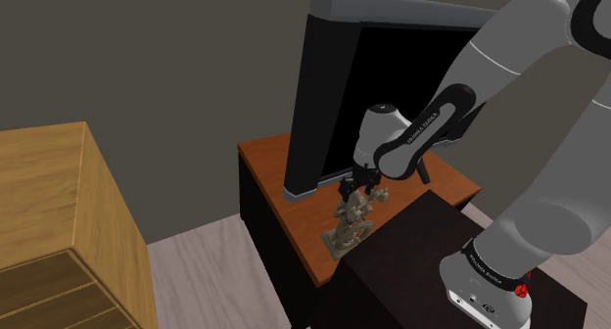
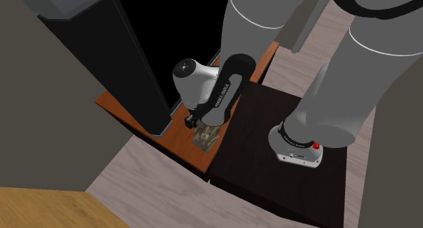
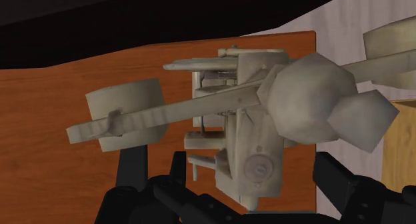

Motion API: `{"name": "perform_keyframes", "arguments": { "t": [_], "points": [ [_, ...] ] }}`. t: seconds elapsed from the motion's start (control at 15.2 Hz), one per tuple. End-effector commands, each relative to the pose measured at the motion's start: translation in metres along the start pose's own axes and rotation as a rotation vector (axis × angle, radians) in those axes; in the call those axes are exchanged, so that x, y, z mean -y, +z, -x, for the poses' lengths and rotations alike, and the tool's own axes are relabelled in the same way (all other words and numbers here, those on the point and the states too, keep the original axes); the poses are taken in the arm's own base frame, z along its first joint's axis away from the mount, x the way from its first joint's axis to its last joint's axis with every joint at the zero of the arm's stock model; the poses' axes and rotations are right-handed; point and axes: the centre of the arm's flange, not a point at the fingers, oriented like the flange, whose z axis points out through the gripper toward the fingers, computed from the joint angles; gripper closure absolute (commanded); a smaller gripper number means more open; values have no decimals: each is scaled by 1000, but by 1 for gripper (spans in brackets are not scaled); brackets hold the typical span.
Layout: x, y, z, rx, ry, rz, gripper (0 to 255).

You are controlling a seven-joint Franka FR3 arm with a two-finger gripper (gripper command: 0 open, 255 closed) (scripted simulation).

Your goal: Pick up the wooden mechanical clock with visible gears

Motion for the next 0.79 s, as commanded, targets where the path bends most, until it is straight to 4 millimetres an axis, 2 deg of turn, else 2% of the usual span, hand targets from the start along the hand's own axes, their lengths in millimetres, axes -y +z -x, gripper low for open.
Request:
{"name": "perform_keyframes", "arguments": {
  "t": [0.0,0.07,0.13,0.73],
  "points": [
    [0,6,1,-1,0,0,0],
    [0,6,1,-1,0,0,0],
    [0,6,1,-1,0,0,255],
    [0,6,1,-1,0,0,255]
  ]
}}
